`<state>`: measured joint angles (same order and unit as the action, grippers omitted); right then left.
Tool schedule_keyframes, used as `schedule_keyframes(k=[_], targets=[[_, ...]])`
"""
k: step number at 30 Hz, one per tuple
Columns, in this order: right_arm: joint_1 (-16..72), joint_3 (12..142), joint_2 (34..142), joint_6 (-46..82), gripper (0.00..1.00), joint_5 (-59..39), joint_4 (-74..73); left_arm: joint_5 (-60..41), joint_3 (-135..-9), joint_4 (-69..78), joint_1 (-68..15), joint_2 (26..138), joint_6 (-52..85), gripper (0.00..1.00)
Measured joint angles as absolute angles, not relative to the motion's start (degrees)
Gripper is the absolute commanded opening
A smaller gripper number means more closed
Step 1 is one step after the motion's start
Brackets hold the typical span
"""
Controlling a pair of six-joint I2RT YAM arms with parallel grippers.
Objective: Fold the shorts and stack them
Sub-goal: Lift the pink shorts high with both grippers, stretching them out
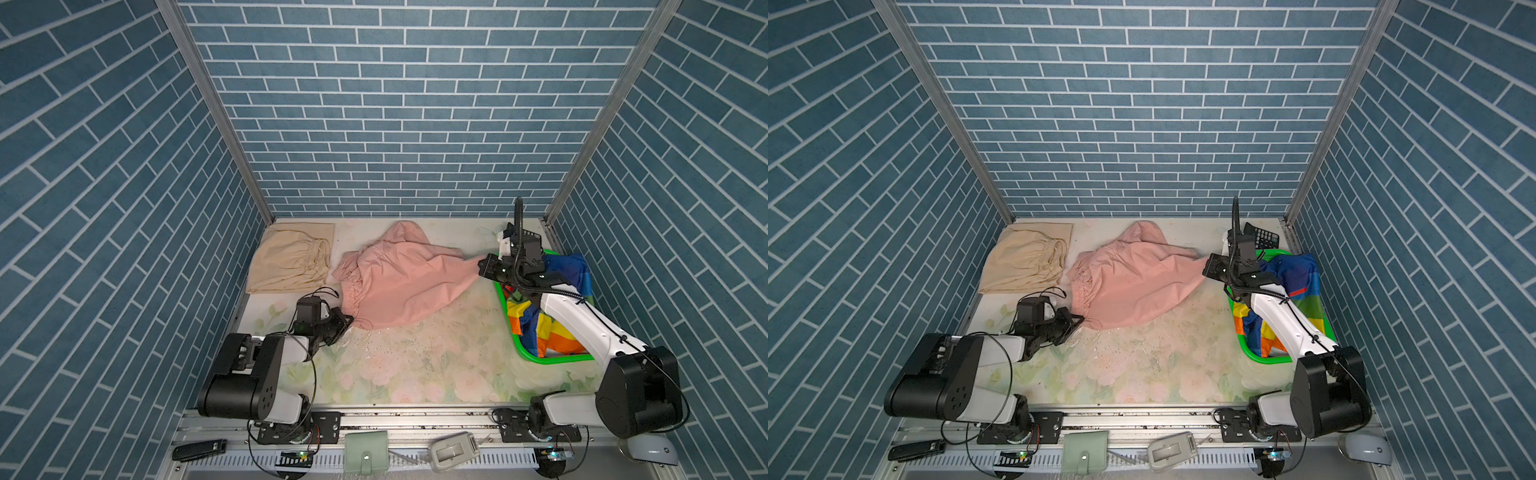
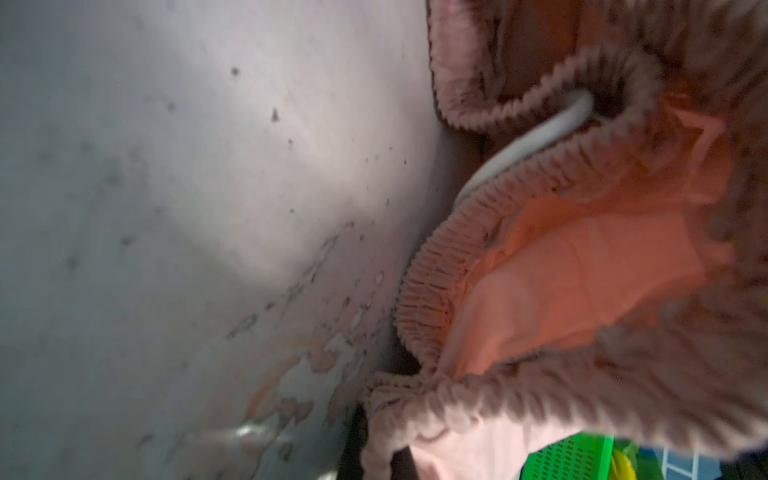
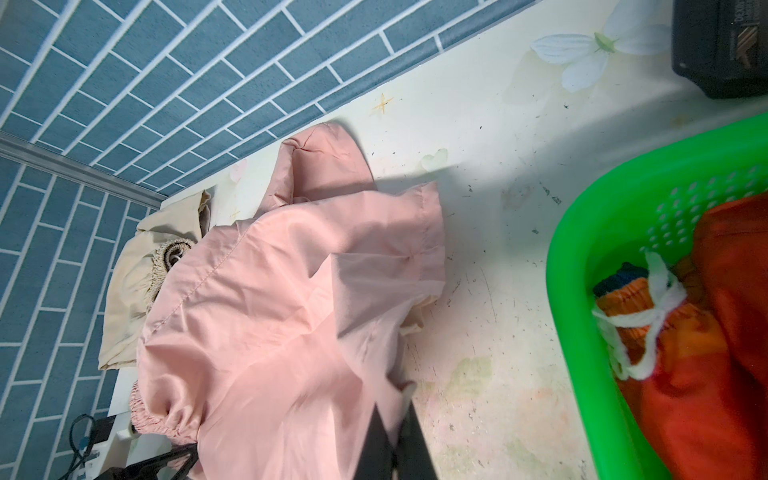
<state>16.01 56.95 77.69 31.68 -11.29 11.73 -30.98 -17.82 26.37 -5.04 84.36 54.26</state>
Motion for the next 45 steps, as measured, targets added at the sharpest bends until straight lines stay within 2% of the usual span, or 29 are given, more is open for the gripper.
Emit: schedule_keyframes(k=[3,6,10,13,17,23,28,36,40,43,45], targets=[[16.01,57.87,77.69,31.66,0.00,-11.29,13.19,-31.81,-21.08,21.96,-5.21,84.99,52.56,0.00],[16.01,60.77,77.69,31.57,0.00,-11.29,15.51,-30.89,-26.76,9.76,-5.32,81.47,49.80,0.00],[15.90,67.31,77.65,31.48,0.00,-11.40,18.37,-28.49,-43.57,-7.79,-4.43,73.47,44.64,0.00],[15.77,72.44,77.43,31.53,0.00,-11.42,20.53,-27.68,-58.22,-15.99,-2.17,71.44,41.45,0.00],[15.44,80.75,77.25,31.62,0.00,-11.42,24.53,-27.33,-73.43,-24.80,0.60,71.92,39.18,0.00],[14.35,95.83,77.43,31.42,0.00,-11.31,31.33,-28.99,-88.12,-34.00,3.77,76.25,39.86,0.00],[11.79,110.91,78.26,30.85,0.00,-12.40,38.00,-32.53,-98.67,-36.60,4.95,78.43,43.31,0.00],[10.41,133.45,77.87,27.22,0.00,-13.54,47.86,-37.85,-104.44,-31.79,4.97,72.38,55.00,0.00],[9.96,148.31,81.06,25.56,0.00,-13.34,51.81,-39.00,-114.45,-33.34,5.28,72.25,57.78,0.00],[7.44,154.08,83.40,25.36,0.00,-14.96,52.23,-40.75,-119.98,-32.47,6.70,73.52,59.35,0.00],[4.01,153.45,84.88,26.33,0.00,-18.24,51.62,-42.35,-119.92,-30.81,7.99,74.30,59.83,0.00]])
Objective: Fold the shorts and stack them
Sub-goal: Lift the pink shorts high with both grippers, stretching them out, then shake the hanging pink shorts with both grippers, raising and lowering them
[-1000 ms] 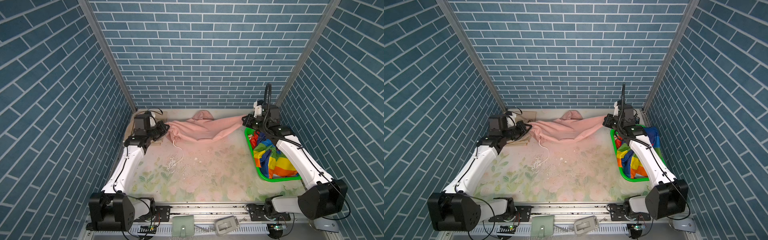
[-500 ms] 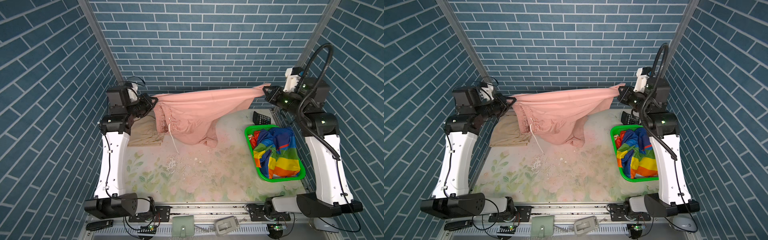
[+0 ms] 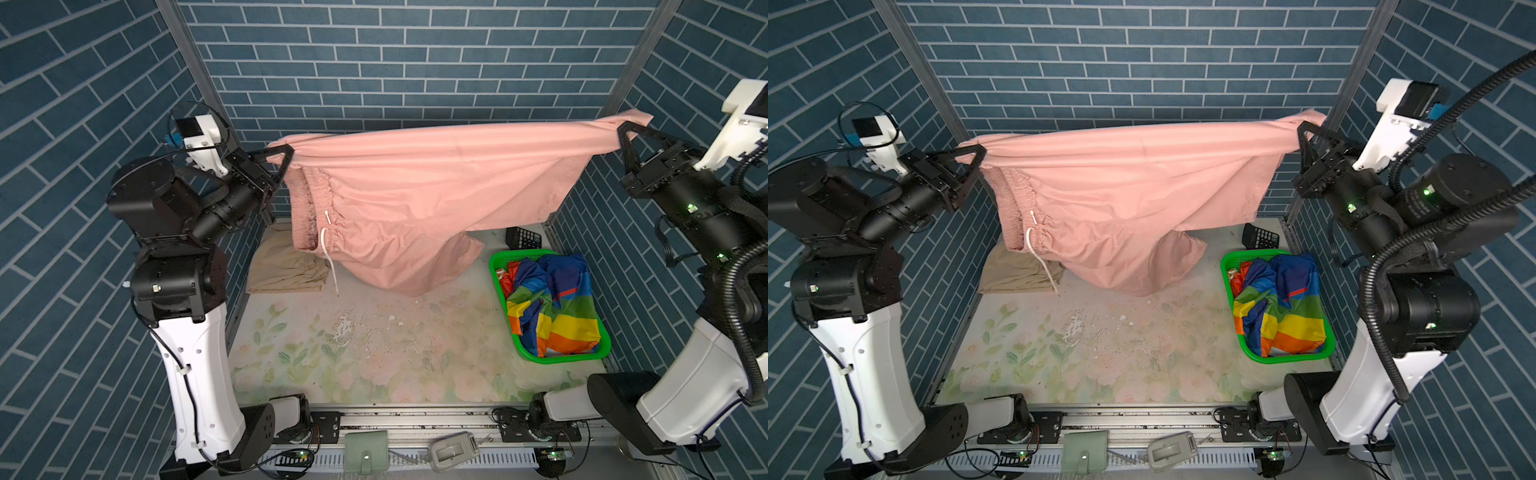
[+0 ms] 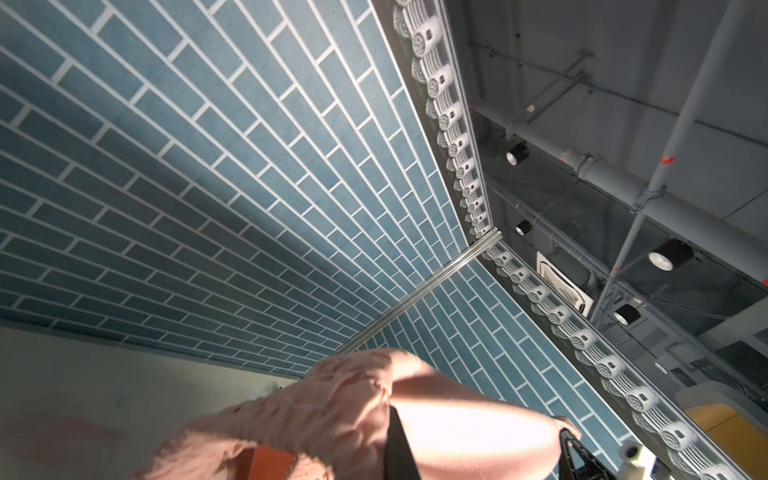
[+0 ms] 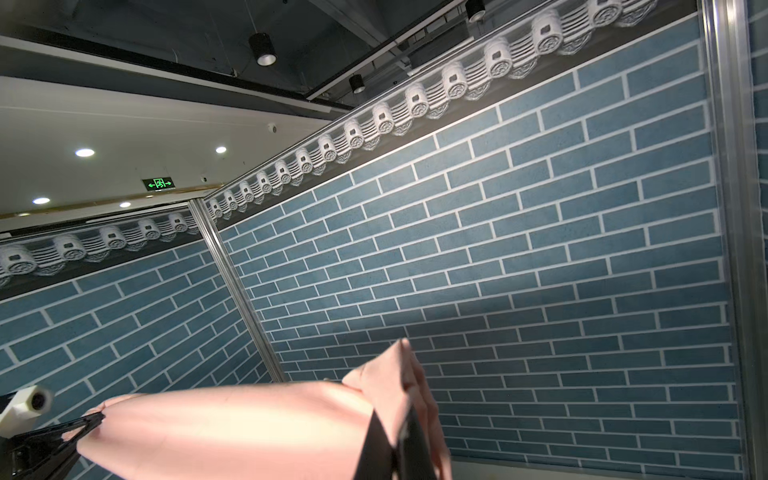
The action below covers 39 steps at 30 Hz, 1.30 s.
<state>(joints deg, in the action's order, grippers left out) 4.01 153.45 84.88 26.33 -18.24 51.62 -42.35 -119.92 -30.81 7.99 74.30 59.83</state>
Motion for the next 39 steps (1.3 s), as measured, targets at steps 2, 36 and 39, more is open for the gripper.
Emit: schedule_keyframes(k=[2,36,39], targets=[[1.15,150.67,87.83,28.01,0.00,-22.48,50.28,-44.27,-116.05,-27.66,9.13,75.64,60.23,0.00],[-0.08,152.38,118.43,28.67,0.00,-28.69,48.18,-43.77,-122.15,-26.46,2.98,114.41,50.87,0.00],[-0.86,149.77,109.75,28.64,0.00,-29.36,47.37,-43.94,-122.43,-25.76,2.98,107.39,51.86,0.00]])
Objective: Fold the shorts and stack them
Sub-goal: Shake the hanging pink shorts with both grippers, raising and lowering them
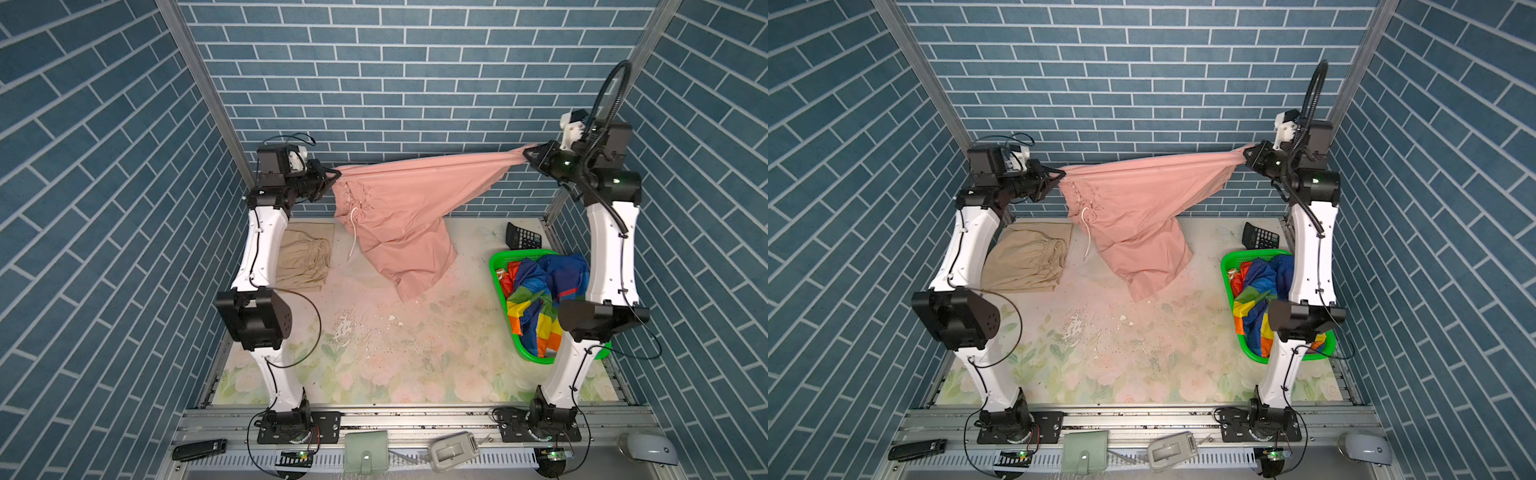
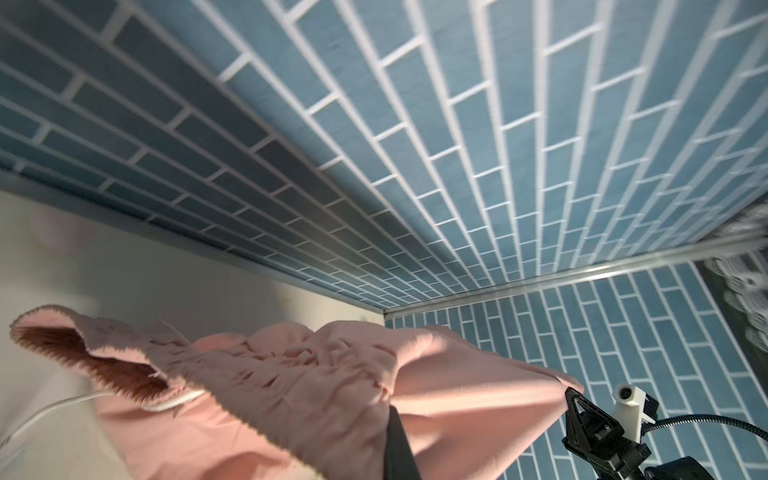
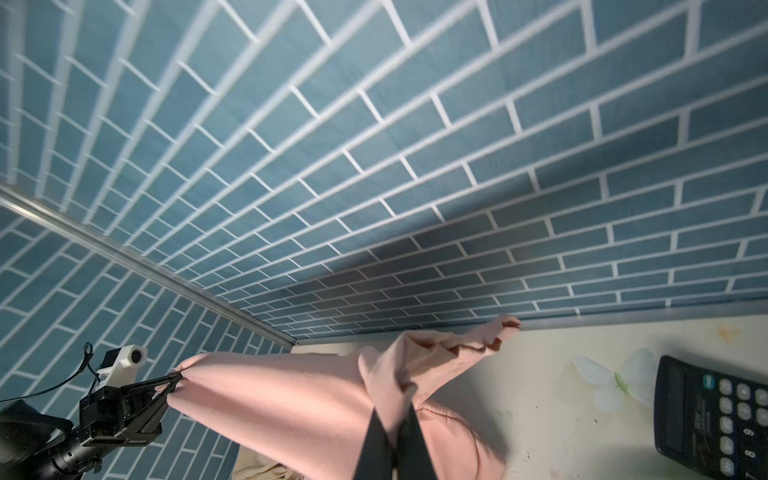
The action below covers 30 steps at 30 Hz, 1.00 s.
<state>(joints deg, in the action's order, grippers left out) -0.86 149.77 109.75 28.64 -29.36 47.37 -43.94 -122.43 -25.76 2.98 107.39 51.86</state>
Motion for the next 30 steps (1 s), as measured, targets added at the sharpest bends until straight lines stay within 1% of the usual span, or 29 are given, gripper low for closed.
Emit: schedule_keyframes(k=[5,8,13,18,24,27,30], targets=[[-3.38,146.04,96.14,28.67,0.00,-30.61,46.17,-44.36,-119.63,-22.28,3.09,94.78,54.78,0.00],[-5.63,144.55,90.56,29.08,0.00,-32.18,45.10,-44.88,-116.53,-20.27,3.14,88.33,57.25,0.00],[-10.61,144.64,87.85,33.39,0.00,-36.97,41.82,-46.76,-115.77,-18.33,3.40,83.61,62.13,0.00],[-12.29,150.15,93.93,37.32,0.00,-42.17,40.34,-51.09,-113.45,-12.78,5.80,83.26,68.93,0.00],[-10.13,151.63,106.32,38.33,0.00,-48.23,39.66,-55.92,-103.39,-5.72,7.16,87.55,72.58,0.00],[-7.16,151.50,115.28,36.93,0.00,-48.03,41.23,-56.21,-96.27,-4.56,7.16,91.90,71.70,0.00],[-4.12,151.52,124.73,33.98,0.00,-45.34,43.40,-54.85,-90.89,-5.72,7.16,98.32,68.86,0.00]])
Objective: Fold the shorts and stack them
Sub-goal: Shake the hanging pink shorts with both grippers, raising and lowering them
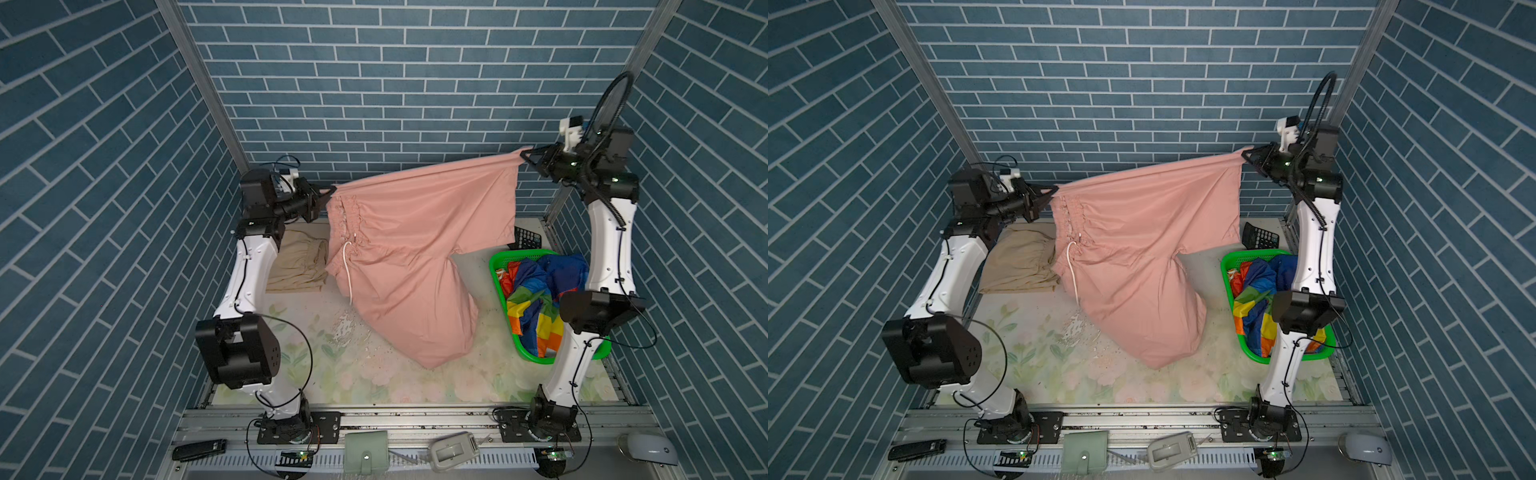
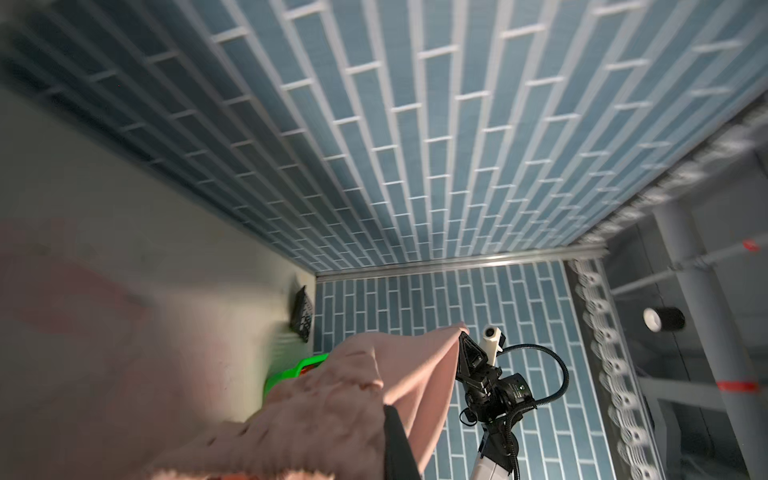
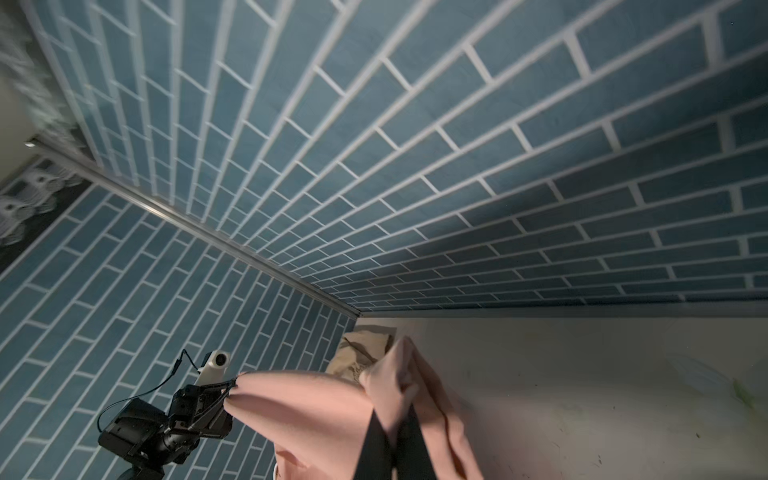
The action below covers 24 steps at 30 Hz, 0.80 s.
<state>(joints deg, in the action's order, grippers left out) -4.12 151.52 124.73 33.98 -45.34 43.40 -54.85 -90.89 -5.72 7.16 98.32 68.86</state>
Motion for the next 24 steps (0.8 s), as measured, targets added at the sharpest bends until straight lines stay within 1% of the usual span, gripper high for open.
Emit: schedule_keyframes(k=[2,5,7,9,13,16,21,24], targets=[[-2.55,152.16,130.89,32.40,0.00,-43.00,44.73,-53.63,-90.32,-7.25,7.16,104.03,66.39,0.00],[-0.93,155.17,140.25,30.63,0.00,-39.27,46.35,-51.99,-93.27,-10.48,6.70,113.43,62.22,0.00],[-0.45,155.76,144.38,29.71,0.00,-36.69,46.59,-50.39,-97.34,-12.80,5.85,119.81,59.77,0.00],[-0.43,155.76,146.17,29.45,0.00,-34.79,46.70,-49.25,-101.19,-14.00,4.99,124.42,58.06,0.00],[-0.49,156.07,146.02,28.49,0.00,-31.81,45.39,-47.59,-110.52,-15.86,3.44,131.22,56.14,0.00],[-0.62,157.21,145.16,28.14,0.00,-30.63,44.23,-47.42,-118.52,-17.54,3.05,134.04,55.48,0.00],[-0.89,156.53,140.11,28.05,0.00,-30.39,43.33,-47.46,-127.98,-19.27,2.94,134.82,54.85,0.00],[-0.91,154.95,135.46,27.97,0.00,-30.61,42.76,-47.68,-129.27,-18.65,2.87,134.74,54.57,0.00]])
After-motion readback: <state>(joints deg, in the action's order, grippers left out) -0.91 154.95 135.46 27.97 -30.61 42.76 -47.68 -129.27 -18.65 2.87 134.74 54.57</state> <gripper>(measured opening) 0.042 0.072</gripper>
